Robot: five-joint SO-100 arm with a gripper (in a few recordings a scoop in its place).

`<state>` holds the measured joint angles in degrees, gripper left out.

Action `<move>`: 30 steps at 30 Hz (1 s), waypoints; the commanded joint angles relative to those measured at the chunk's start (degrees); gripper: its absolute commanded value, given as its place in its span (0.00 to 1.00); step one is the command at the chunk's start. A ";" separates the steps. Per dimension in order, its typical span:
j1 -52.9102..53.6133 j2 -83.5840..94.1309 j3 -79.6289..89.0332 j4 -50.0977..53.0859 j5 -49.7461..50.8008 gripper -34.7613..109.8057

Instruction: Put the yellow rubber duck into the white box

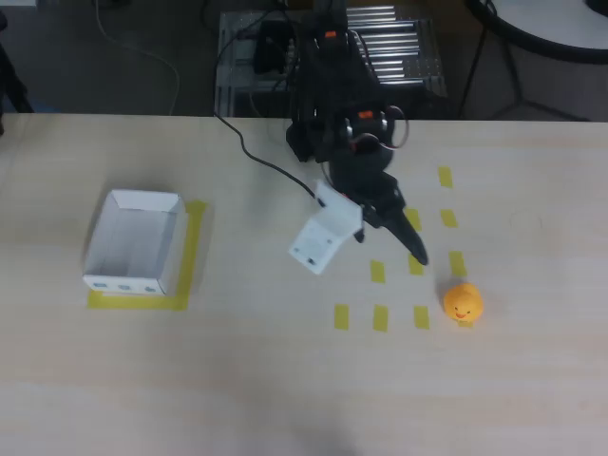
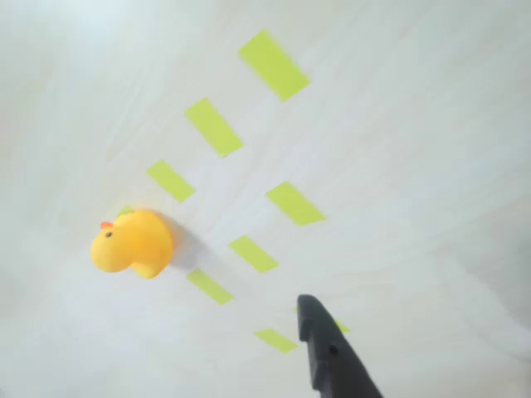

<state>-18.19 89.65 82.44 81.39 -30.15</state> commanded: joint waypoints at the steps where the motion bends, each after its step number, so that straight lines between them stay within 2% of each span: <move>1: -6.68 -4.66 -12.92 1.05 2.46 0.71; 7: -11.07 -22.32 -34.10 6.33 6.15 0.70; 17: -15.56 -48.60 -67.41 16.26 6.59 0.68; 25: -16.35 -59.77 -76.82 16.44 6.86 0.64; 30: -17.23 -62.14 -78.93 16.44 7.47 0.58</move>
<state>-32.61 25.75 11.95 96.77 -22.76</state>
